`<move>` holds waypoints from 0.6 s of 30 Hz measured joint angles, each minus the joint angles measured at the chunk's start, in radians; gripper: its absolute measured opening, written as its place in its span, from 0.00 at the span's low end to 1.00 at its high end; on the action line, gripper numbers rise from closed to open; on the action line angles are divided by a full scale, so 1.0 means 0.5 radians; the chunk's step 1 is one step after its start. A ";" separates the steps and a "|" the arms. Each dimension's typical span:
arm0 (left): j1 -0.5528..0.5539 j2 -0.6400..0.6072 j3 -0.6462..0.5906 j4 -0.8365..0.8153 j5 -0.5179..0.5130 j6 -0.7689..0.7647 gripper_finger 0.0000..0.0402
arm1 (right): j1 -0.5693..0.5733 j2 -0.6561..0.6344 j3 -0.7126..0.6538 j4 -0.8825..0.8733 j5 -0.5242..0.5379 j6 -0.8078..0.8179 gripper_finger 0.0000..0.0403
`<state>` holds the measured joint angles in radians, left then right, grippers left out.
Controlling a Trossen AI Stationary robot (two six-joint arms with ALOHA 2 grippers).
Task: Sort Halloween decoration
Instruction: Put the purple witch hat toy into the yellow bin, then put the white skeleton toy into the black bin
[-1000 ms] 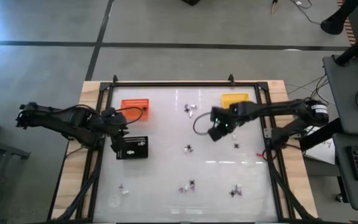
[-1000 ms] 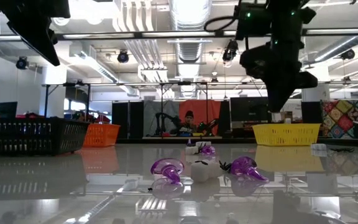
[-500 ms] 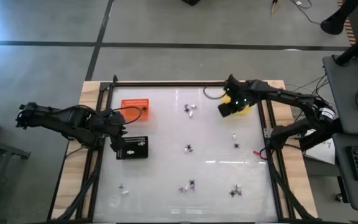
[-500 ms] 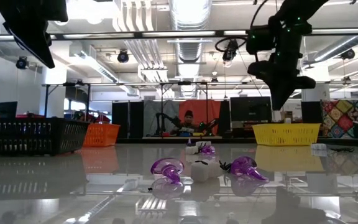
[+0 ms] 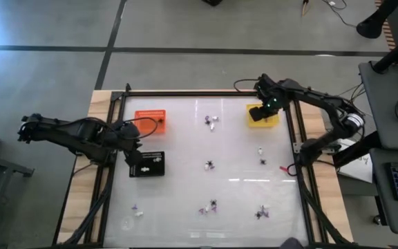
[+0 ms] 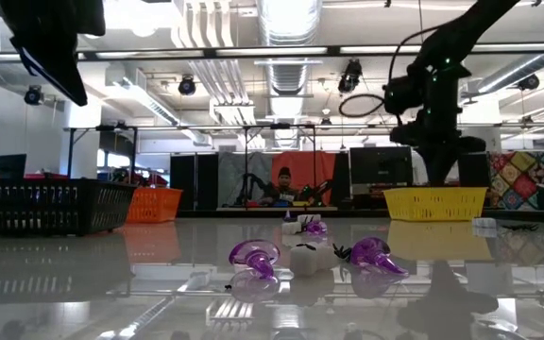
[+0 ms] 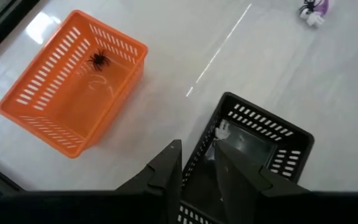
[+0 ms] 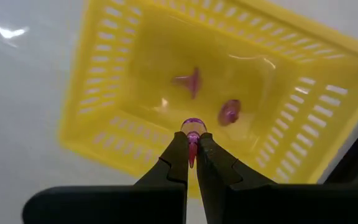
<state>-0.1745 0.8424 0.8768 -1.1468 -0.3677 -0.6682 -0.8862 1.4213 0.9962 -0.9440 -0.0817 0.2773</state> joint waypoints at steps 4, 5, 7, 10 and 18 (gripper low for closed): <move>0.000 0.031 0.029 -0.002 -0.001 -0.026 0.19 | -0.045 0.101 0.000 0.010 0.003 -0.035 0.03; 0.000 0.037 0.041 -0.002 0.000 -0.038 0.19 | -0.046 0.123 0.000 0.013 0.006 -0.038 0.03; 0.000 0.051 0.062 -0.001 0.000 -0.043 0.19 | -0.049 0.160 0.000 0.041 0.026 -0.038 0.05; 0.000 0.068 0.086 -0.003 -0.001 -0.043 0.19 | -0.049 0.190 0.005 0.080 0.098 -0.042 0.09; 0.000 0.101 0.092 -0.006 -0.034 -0.053 0.19 | -0.048 0.197 0.074 0.088 0.113 -0.060 0.23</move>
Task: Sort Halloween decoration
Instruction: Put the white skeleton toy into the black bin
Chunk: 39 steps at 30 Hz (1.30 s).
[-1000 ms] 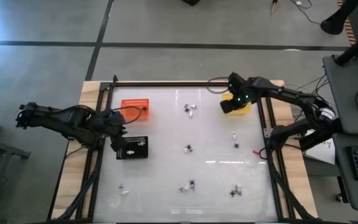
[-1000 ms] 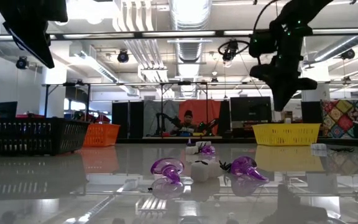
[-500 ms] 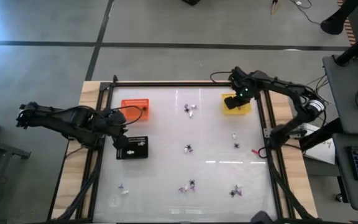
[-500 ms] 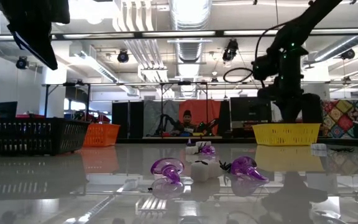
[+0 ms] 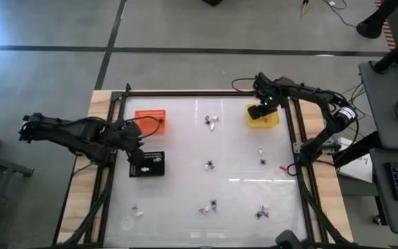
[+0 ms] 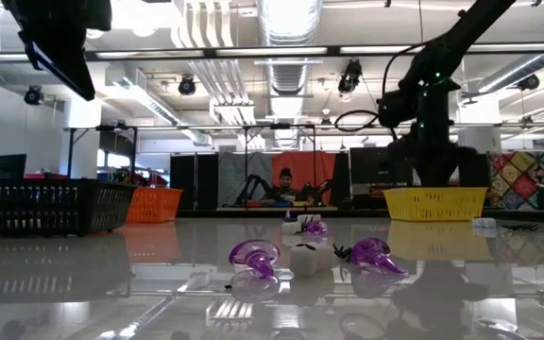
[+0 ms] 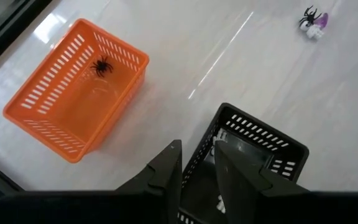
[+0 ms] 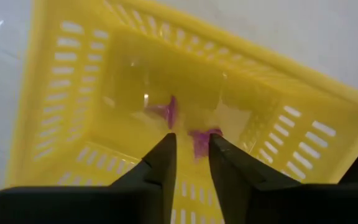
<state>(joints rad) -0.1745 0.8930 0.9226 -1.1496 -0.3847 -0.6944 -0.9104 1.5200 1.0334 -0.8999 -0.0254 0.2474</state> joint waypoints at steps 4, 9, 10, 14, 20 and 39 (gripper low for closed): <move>0.000 0.029 0.000 0.000 -0.002 0.000 0.19 | 0.000 0.000 0.076 -0.018 0.000 -0.006 0.29; 0.000 0.077 0.000 -0.001 -0.004 0.001 0.22 | 0.008 -0.001 0.225 -0.132 -0.033 -0.009 0.34; 0.000 0.088 0.000 -0.001 -0.004 0.015 0.22 | 0.014 -0.002 0.259 -0.151 -0.056 -0.009 0.34; 0.000 0.126 0.000 -0.001 -0.002 0.042 0.23 | 0.063 -0.003 0.372 -0.177 -0.167 -0.009 0.35; 0.000 0.141 -0.001 -0.046 -0.029 0.036 0.21 | 0.203 0.000 0.479 -0.103 -0.277 -0.032 0.35; 0.000 0.076 -0.002 -0.145 -0.324 -0.004 0.20 | 0.506 0.003 0.457 0.478 -0.323 -0.001 0.35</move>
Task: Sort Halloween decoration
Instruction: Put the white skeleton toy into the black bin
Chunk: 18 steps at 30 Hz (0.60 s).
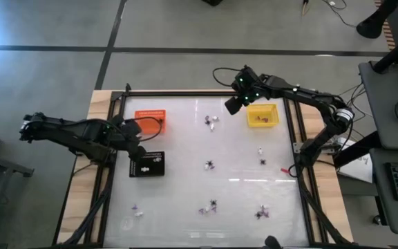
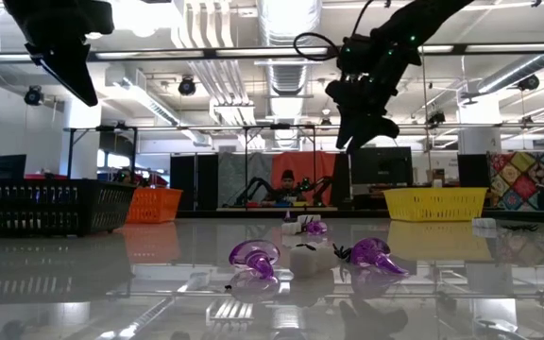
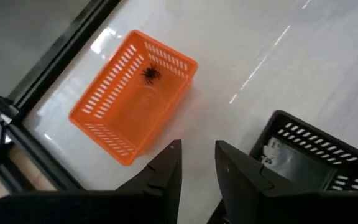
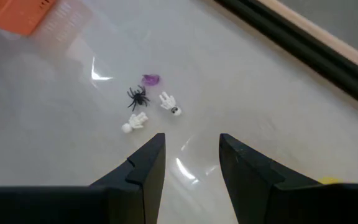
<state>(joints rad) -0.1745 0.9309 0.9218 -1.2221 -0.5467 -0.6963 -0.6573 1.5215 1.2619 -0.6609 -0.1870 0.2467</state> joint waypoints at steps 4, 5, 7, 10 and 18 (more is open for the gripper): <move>0.000 0.060 0.000 0.021 0.092 -0.098 0.20 | 0.035 0.000 -0.002 0.001 0.005 0.009 0.33; 0.000 0.083 0.000 0.020 0.121 -0.108 0.20 | 0.040 0.000 -0.002 0.001 0.006 0.009 0.33; -0.001 0.132 -0.001 0.021 0.203 -0.070 0.20 | 0.046 0.000 -0.002 0.002 0.006 0.012 0.32; -0.001 0.206 0.000 0.021 0.314 -0.002 0.20 | 0.050 0.000 -0.002 0.000 0.007 0.066 0.31; 0.091 0.364 -0.001 0.186 -0.182 0.079 0.20 | 0.065 0.001 -0.002 -0.053 0.006 0.111 0.32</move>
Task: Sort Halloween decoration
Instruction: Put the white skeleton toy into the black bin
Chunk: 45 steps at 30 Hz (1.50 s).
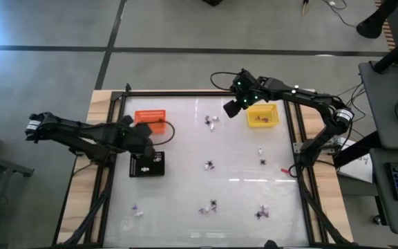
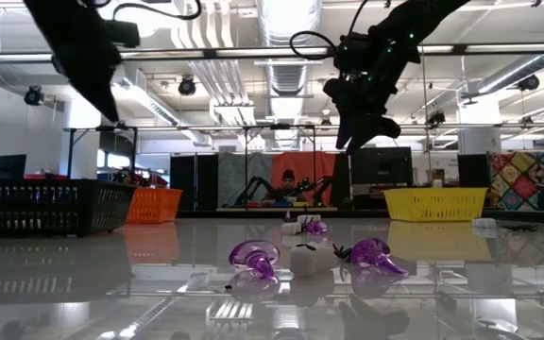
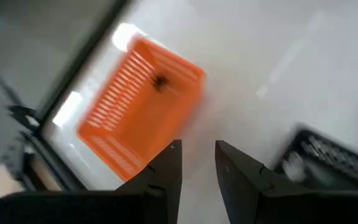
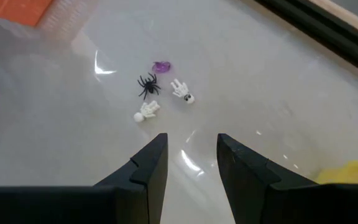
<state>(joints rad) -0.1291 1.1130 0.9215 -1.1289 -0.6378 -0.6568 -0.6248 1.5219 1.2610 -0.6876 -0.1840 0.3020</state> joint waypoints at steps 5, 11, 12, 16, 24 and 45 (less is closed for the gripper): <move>0.313 0.031 0.000 0.242 0.061 0.194 0.20 | -0.003 0.000 0.000 -0.037 0.001 -0.036 0.32; 0.833 0.102 0.000 0.737 0.555 0.496 0.20 | -0.002 -0.001 0.000 -0.036 0.001 -0.056 0.31; 0.912 0.118 0.000 0.802 0.663 0.535 0.20 | -0.003 -0.001 0.000 -0.035 0.001 -0.075 0.31; 1.146 0.191 0.000 1.021 1.017 0.624 0.20 | -0.003 -0.001 0.000 -0.023 0.002 -0.224 0.31; 1.324 0.423 0.143 1.052 1.325 0.754 0.20 | -0.021 0.019 -0.001 0.063 0.001 -0.345 0.31; 1.355 0.559 0.512 0.710 1.399 1.045 0.20 | -0.021 0.710 0.178 0.212 -0.315 -1.236 0.31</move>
<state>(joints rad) 0.5483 1.3926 1.1772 -0.7737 0.0616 -0.1344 -0.6353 1.8770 1.3500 -0.5816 -0.3416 -0.3159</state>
